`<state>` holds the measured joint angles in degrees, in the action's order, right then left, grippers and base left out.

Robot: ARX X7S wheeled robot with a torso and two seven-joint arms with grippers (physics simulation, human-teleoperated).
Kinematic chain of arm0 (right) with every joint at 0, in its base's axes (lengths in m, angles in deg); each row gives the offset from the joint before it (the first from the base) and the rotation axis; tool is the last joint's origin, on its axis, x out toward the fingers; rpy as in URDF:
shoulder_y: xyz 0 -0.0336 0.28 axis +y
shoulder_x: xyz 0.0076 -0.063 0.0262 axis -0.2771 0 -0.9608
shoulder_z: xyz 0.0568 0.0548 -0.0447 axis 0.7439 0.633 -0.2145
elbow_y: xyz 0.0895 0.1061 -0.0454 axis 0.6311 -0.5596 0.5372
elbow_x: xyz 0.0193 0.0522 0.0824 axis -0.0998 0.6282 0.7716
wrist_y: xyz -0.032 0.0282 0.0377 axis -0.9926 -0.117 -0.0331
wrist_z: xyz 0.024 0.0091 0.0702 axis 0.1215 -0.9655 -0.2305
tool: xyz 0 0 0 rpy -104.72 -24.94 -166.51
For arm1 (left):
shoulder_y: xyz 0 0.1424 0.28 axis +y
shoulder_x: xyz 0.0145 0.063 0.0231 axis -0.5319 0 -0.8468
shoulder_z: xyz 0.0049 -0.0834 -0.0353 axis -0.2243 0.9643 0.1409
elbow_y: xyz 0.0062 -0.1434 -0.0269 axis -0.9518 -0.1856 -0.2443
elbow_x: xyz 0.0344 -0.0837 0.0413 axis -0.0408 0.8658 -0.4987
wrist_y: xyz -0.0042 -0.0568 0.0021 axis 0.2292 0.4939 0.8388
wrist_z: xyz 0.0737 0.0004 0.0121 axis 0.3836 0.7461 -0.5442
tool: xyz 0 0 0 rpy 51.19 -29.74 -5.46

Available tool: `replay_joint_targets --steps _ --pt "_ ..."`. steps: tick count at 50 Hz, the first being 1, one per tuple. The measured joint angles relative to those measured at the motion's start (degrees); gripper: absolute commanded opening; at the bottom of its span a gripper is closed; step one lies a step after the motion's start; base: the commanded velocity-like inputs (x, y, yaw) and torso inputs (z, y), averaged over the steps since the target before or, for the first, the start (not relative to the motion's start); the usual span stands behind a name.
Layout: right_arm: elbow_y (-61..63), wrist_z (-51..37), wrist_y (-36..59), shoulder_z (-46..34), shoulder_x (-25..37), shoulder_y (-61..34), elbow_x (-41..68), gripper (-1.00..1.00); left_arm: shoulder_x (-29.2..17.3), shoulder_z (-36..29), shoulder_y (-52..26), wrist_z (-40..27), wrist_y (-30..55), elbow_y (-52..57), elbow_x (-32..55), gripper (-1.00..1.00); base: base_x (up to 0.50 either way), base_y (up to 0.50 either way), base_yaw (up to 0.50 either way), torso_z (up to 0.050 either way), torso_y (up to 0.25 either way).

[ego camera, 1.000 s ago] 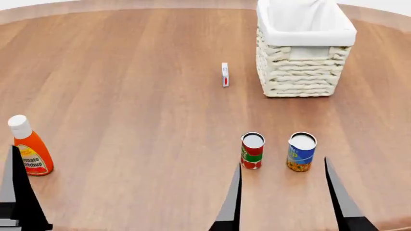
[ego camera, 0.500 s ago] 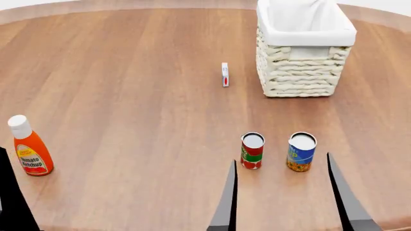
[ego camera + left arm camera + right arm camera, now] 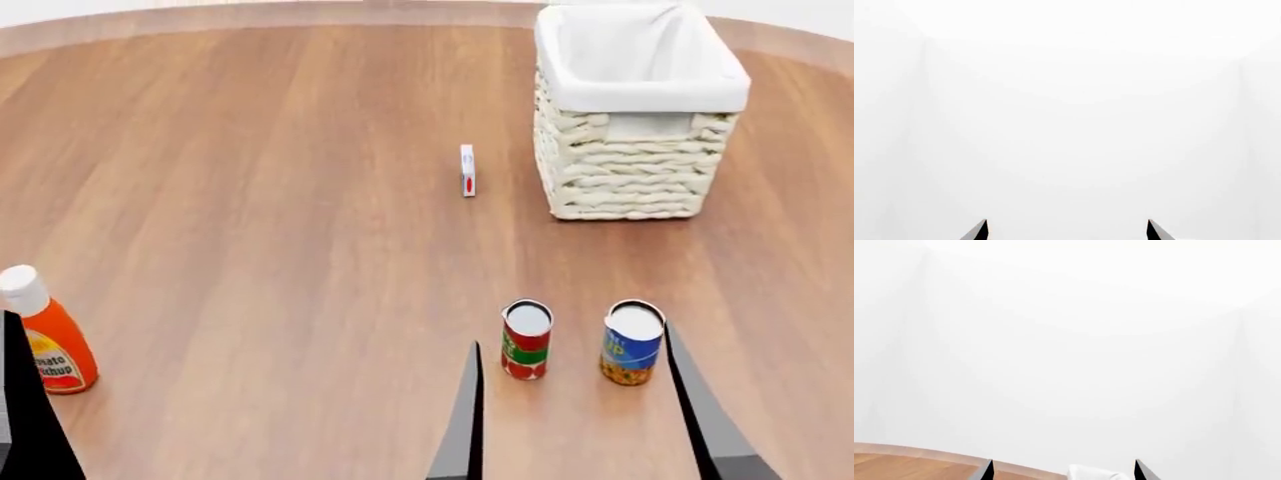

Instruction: Pick up the alphabet soup and the cream cheese box, and put them in the basket.

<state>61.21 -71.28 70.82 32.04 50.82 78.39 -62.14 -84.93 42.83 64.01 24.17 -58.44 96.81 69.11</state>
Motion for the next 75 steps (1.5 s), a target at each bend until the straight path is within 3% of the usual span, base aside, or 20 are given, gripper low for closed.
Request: replay_joint_targets --steps 75 --pt "-0.3 -4.3 0.1 0.0 3.8 0.5 4.4 1.0 -3.0 -3.2 -0.1 -3.0 -1.5 -1.9 -0.5 1.0 0.2 0.0 0.0 0.0 0.0"
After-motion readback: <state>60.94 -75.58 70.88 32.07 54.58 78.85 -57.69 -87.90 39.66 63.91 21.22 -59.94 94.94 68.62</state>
